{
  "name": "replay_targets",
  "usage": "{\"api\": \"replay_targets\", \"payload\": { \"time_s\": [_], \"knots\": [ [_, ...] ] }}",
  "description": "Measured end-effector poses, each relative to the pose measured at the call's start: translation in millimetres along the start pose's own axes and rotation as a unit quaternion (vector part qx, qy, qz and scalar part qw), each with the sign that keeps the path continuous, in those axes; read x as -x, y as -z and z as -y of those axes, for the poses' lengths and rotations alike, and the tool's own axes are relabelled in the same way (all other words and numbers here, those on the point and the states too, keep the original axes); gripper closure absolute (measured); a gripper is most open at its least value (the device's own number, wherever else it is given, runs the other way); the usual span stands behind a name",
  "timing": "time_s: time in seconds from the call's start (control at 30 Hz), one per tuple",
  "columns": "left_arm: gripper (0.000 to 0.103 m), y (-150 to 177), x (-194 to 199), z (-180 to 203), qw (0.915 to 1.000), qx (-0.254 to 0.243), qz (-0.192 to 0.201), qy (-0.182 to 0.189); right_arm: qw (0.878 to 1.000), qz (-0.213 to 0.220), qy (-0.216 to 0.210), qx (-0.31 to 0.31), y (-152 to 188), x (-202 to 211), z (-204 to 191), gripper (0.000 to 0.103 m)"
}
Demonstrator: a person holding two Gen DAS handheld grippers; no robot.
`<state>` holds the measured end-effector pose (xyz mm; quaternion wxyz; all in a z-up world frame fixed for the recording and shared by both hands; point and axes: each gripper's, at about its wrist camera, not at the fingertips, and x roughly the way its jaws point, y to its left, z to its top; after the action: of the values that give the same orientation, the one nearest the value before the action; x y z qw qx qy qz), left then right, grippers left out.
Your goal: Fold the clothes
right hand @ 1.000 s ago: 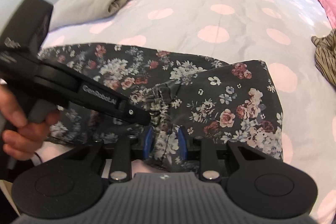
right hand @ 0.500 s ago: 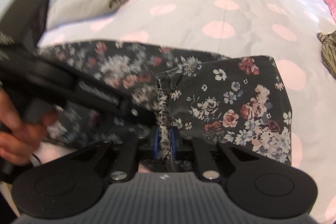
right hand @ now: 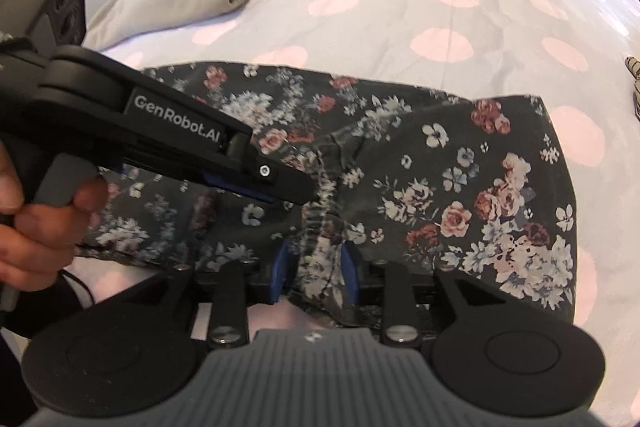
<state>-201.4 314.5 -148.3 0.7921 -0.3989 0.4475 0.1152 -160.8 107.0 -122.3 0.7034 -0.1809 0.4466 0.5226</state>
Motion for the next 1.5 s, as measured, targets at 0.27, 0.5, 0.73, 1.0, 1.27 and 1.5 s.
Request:
{"api": "replay_targets", "payload": {
  "time_s": [0.27, 0.5, 0.73, 1.0, 1.27, 1.5],
  "knots": [
    [0.062, 1.1, 3.9, 1.8, 0.9999, 0.003, 0.007, 0.007, 0.997, 0.036, 0.058, -0.021, -3.4, 23.5, 19.1, 0.077],
    [0.059, 3.2, -2.8, 7.7, 0.9998, -0.006, -0.003, 0.017, 0.998, 0.02, 0.053, -0.013, 0.1, 8.3, 21.7, 0.091],
    [0.058, 6.1, -19.0, 7.9, 0.9998, -0.007, -0.018, -0.002, 0.999, 0.003, 0.033, -0.001, 10.1, -8.0, 16.0, 0.092],
    [0.064, 10.6, -34.2, 16.3, 0.9991, -0.027, -0.017, -0.026, 1.0, -0.003, 0.024, -0.015, 6.4, -19.3, 16.7, 0.092],
    [0.088, 11.8, -22.6, 32.5, 0.9966, -0.064, 0.015, -0.05, 0.999, 0.001, 0.036, 0.012, 1.1, -12.7, 8.4, 0.091],
    [0.09, 0.0, 24.1, 44.0, 0.9921, -0.08, 0.074, -0.062, 0.998, 0.022, 0.05, -0.002, -0.6, 17.3, 12.9, 0.083]
  ]
}}
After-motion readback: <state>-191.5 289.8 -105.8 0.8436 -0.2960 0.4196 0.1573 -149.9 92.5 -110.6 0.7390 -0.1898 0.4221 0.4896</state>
